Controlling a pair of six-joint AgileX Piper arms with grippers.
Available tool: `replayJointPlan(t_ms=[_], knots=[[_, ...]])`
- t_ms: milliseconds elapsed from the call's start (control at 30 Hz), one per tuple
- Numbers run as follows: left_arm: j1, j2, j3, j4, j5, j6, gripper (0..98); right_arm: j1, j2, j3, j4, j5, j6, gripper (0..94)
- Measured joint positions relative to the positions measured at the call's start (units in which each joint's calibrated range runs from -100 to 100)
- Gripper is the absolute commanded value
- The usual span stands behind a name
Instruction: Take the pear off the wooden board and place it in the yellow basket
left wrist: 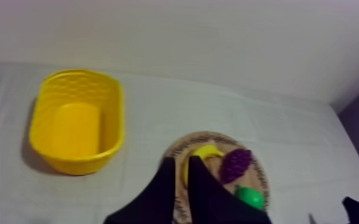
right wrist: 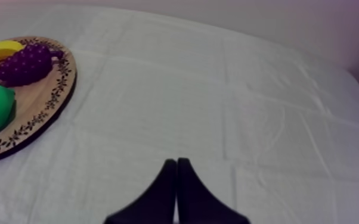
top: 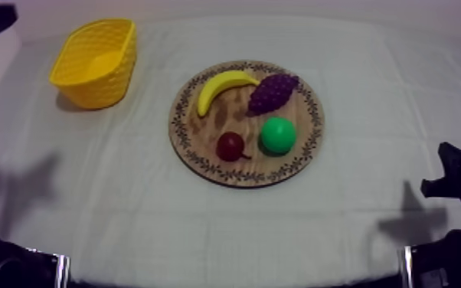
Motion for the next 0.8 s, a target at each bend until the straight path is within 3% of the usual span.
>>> replayJointPlan(t_ms=[200, 400, 567, 800], knots=[[9.2, 12.2, -10.7, -1.57, -1.3, 2.1, 9.2, 0.0, 0.0, 0.0, 0.0, 0.0, 0.0, 0.3], [17.2, 23.6, -12.9, -1.59, -5.5, 3.9, 9.4, 0.0, 0.0, 0.0, 0.0, 0.0, 0.0, 0.3], [22.0, 32.1, -9.9, 0.3, -10.7, 4.5, 9.5, 0.0, 0.0, 0.0, 0.0, 0.0, 0.0, 0.3], [24.1, 41.0, -5.1, 3.02, -17.6, 3.9, 9.1, 0.0, 0.0, 0.0, 0.0, 0.0, 0.0, 0.3]])
